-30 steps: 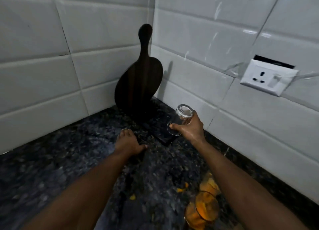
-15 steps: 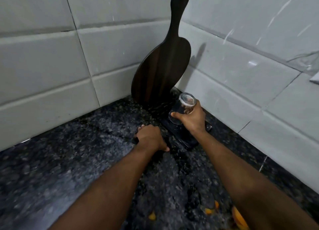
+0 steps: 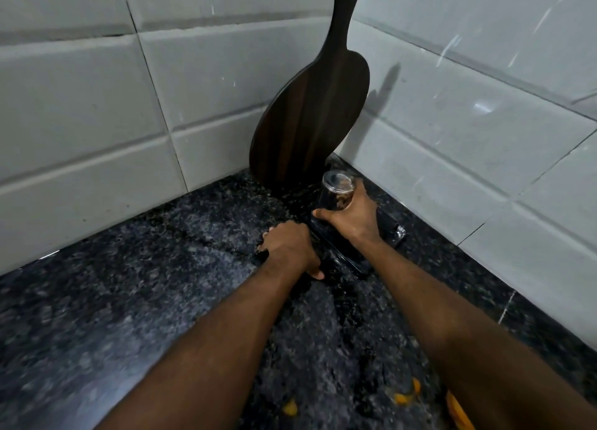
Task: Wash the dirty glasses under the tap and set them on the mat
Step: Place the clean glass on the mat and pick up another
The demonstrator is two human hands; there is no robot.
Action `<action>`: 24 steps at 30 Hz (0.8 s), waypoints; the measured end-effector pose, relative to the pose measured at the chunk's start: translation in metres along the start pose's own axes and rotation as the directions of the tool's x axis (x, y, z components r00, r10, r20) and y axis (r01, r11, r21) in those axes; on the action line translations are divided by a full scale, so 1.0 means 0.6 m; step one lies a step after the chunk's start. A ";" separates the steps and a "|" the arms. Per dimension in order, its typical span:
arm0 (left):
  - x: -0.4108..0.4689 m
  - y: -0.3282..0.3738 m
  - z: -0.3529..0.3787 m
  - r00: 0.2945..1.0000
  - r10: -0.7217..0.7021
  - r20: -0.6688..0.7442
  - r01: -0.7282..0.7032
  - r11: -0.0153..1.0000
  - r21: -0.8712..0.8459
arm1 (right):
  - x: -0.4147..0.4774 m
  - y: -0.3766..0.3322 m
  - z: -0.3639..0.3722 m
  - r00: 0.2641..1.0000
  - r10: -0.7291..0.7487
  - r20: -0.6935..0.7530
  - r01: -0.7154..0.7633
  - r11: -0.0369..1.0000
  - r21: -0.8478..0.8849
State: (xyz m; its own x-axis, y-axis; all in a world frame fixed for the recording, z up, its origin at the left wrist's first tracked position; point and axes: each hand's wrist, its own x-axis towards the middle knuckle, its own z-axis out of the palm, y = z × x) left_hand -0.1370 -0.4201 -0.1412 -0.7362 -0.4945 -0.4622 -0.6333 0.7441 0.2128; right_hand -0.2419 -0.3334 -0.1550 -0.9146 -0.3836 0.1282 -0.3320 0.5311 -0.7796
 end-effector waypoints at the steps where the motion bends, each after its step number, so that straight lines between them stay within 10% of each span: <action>1: 0.001 0.001 0.000 1.000 0.000 0.006 0.000 1.000 -0.006 | -0.001 0.000 0.002 1.000 -0.004 0.007 0.004 1.000 0.003; 15: -0.040 0.021 0.002 0.995 -0.093 0.045 0.096 0.993 -0.072 | -0.024 -0.007 -0.037 0.973 0.097 0.210 -0.095 0.995 -0.019; 24: -0.254 0.157 0.008 0.952 0.250 -0.177 -0.293 0.913 -0.285 | -0.160 0.013 -0.281 0.952 0.164 0.260 -0.063 0.932 -0.357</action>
State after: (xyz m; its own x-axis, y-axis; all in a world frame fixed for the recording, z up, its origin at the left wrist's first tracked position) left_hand -0.0835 -0.2726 -0.0547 -0.9015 -0.3643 -0.2339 -0.4304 0.6959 0.5750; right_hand -0.1960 -0.1649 -0.0701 -0.8649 -0.4740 -0.1651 -0.3339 0.7890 -0.5158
